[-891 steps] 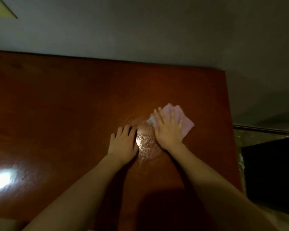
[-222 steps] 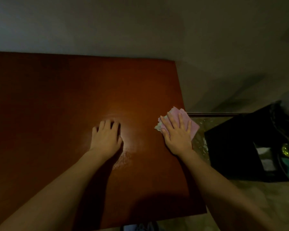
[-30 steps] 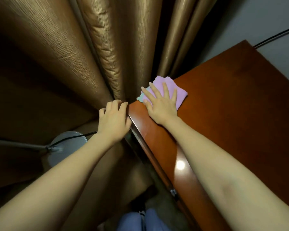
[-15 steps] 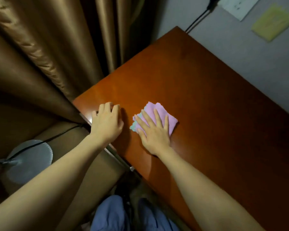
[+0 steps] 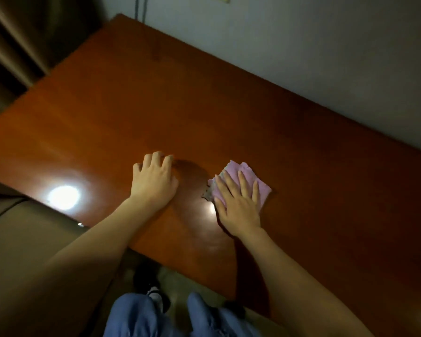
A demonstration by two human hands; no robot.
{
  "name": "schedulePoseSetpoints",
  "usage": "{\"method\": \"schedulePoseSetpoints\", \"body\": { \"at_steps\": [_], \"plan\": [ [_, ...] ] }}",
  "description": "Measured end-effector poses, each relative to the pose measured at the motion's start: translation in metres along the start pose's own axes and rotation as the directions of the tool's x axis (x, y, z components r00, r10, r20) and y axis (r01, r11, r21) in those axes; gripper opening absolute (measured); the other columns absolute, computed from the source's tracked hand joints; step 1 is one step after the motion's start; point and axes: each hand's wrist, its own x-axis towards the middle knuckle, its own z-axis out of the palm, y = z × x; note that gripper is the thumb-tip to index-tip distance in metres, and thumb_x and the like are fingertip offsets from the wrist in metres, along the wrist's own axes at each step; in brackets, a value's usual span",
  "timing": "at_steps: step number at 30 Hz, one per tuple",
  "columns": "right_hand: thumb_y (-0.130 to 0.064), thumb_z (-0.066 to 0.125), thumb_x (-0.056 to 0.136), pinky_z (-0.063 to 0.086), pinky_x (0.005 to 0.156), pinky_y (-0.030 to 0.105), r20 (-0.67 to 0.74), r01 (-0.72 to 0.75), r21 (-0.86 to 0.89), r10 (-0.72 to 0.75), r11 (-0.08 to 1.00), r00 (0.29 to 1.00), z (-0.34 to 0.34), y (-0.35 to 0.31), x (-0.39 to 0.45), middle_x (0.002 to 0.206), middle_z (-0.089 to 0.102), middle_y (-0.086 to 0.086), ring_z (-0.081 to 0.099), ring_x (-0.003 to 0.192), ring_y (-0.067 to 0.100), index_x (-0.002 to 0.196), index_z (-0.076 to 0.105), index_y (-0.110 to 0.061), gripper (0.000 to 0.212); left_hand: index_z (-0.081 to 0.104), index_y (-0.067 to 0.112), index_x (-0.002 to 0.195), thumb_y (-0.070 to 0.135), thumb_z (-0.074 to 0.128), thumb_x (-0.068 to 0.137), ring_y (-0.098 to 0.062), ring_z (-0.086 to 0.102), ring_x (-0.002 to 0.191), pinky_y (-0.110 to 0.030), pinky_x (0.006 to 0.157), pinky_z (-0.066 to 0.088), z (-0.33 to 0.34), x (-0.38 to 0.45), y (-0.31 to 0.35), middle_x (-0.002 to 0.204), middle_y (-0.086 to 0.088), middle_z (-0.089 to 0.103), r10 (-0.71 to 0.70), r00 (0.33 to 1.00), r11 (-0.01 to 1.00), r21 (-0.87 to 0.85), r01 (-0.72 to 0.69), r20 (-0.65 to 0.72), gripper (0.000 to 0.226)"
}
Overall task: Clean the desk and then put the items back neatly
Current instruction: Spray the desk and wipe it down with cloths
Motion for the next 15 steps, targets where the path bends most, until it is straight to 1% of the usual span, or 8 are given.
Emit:
{"method": "schedulePoseSetpoints", "body": {
  "at_steps": [1,2,5,7,9,12,15],
  "plan": [
    [-0.047,0.026,0.094,0.007,0.111,0.054,0.003,-0.019,0.006,0.019,1.000,1.000,0.000,0.021,-0.011,0.152,0.032,-0.002,0.021,0.143,0.028,0.146,0.029,-0.027,0.056,0.029,0.018,0.145,0.033,0.036,0.098,-0.027,0.023,0.137,-0.045,0.108,0.024,0.005,-0.004,0.023,0.147,-0.009,0.030,0.017,1.000,1.000,0.006,-0.017,0.004,0.050],
    [-0.048,0.023,0.095,0.003,0.112,0.054,0.021,-0.033,0.014,0.033,0.999,0.999,-0.001,0.041,-0.023,0.154,0.026,-0.005,0.014,0.145,0.026,0.147,0.024,-0.028,0.056,0.028,0.019,0.145,0.033,0.036,0.098,-0.027,0.023,0.138,-0.045,0.109,0.023,0.010,-0.008,0.046,0.148,-0.008,0.029,0.034,0.999,0.999,0.009,-0.034,0.009,0.050],
    [-0.053,0.006,0.094,-0.018,0.111,0.049,0.052,-0.065,0.067,0.061,0.996,0.997,-0.001,0.100,-0.058,0.152,-0.003,-0.014,-0.013,0.144,0.018,0.149,0.008,-0.033,0.059,0.026,0.020,0.146,0.034,0.035,0.098,-0.025,0.022,0.139,-0.044,0.112,0.022,0.029,-0.022,0.119,0.149,-0.007,0.028,0.093,0.995,0.995,0.031,-0.094,0.034,0.051],
    [-0.054,-0.001,0.091,-0.023,0.110,0.047,0.071,-0.111,0.087,0.105,0.990,0.992,-0.002,0.140,-0.085,0.150,-0.011,-0.016,-0.022,0.142,0.016,0.148,0.000,-0.035,0.060,0.025,0.020,0.146,0.033,0.036,0.097,-0.024,0.022,0.139,-0.044,0.112,0.022,0.042,-0.029,0.166,0.149,-0.007,0.027,0.152,0.986,0.987,0.047,-0.155,0.064,0.052],
    [-0.055,-0.004,0.088,-0.022,0.112,0.048,0.092,-0.173,0.112,0.163,0.978,0.982,-0.001,0.186,-0.116,0.151,-0.012,-0.016,-0.024,0.142,0.016,0.144,-0.006,-0.036,0.059,0.025,0.019,0.146,0.032,0.037,0.097,-0.024,0.022,0.139,-0.044,0.112,0.022,0.054,-0.034,0.211,0.149,-0.007,0.027,0.204,0.976,0.977,0.052,-0.208,0.080,0.053],
    [-0.056,0.001,0.089,-0.021,0.112,0.048,0.093,-0.268,0.156,0.256,0.951,0.962,0.000,0.255,-0.159,0.154,-0.006,-0.014,-0.021,0.143,0.016,0.144,-0.001,-0.036,0.059,0.029,0.018,0.144,0.032,0.037,0.096,-0.023,0.025,0.137,-0.043,0.111,0.024,0.070,-0.042,0.274,0.148,-0.007,0.028,0.274,0.957,0.958,0.061,-0.280,0.095,0.050],
    [-0.057,0.001,0.089,-0.023,0.111,0.047,0.107,-0.340,0.125,0.328,0.932,0.939,0.002,0.310,-0.187,0.152,-0.009,-0.015,-0.021,0.143,0.016,0.144,-0.003,-0.037,0.059,0.034,0.018,0.141,0.031,0.037,0.096,-0.022,0.028,0.135,-0.042,0.110,0.025,0.084,-0.055,0.328,0.146,-0.006,0.031,0.354,0.928,0.928,0.074,-0.364,0.120,0.046]
  ]
}}
